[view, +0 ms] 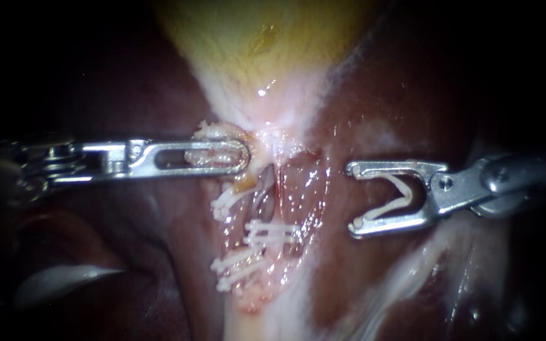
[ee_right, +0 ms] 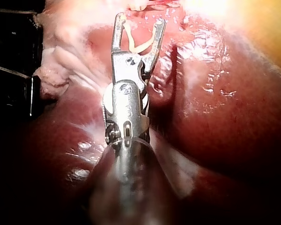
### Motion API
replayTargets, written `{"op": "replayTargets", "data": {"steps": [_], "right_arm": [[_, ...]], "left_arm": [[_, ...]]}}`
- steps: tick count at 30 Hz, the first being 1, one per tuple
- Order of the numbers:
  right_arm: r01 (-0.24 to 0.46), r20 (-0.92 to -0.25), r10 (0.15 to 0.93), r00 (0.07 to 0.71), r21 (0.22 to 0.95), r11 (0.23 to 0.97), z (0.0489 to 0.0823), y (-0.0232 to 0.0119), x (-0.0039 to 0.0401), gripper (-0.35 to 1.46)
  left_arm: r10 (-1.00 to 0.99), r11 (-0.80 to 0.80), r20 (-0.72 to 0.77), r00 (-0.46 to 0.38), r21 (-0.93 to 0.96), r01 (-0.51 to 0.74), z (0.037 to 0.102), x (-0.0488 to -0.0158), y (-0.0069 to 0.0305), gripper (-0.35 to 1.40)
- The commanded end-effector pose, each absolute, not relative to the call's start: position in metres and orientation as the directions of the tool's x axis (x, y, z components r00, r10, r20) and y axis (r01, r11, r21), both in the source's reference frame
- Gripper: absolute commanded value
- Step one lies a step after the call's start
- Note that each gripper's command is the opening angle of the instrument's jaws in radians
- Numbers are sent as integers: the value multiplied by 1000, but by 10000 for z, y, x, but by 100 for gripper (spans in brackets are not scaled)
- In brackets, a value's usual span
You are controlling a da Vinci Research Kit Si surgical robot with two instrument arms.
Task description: Clipping third clip right tube
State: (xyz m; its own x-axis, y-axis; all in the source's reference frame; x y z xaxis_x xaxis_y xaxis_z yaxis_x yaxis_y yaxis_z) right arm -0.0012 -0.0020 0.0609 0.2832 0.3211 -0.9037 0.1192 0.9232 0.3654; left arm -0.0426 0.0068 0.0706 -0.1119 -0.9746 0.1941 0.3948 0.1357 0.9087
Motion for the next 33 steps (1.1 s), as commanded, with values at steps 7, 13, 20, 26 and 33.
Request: {"op": "replayTargets", "data": {"steps": [7, 13, 20, 26, 33], "right_arm": [[119, -904, 321, 283, 365, 923, 609, -20, -12, 50], [119, -904, 321, 283, 365, 923, 609, -20, -12, 50], [119, -904, 321, 283, 365, 923, 609, -20, -11, 50], [118, -904, 321, 283, 365, 923, 609, -20, -9, 50], [96, -887, 360, 288, 401, 911, 613, -20, 5, 50]], "left_arm": [[-977, 130, 186, -108, 911, 391, 695, -414, 76, -35], [-974, 106, 173, -143, 915, 390, 660, -392, 92, -35], [-968, 115, 190, -163, 917, 381, 625, -377, 98, -35], [-967, 120, 195, -165, 916, 382, 620, -378, 97, -35], [-967, 120, 195, -165, 916, 383, 619, -378, 96, -35]]}}
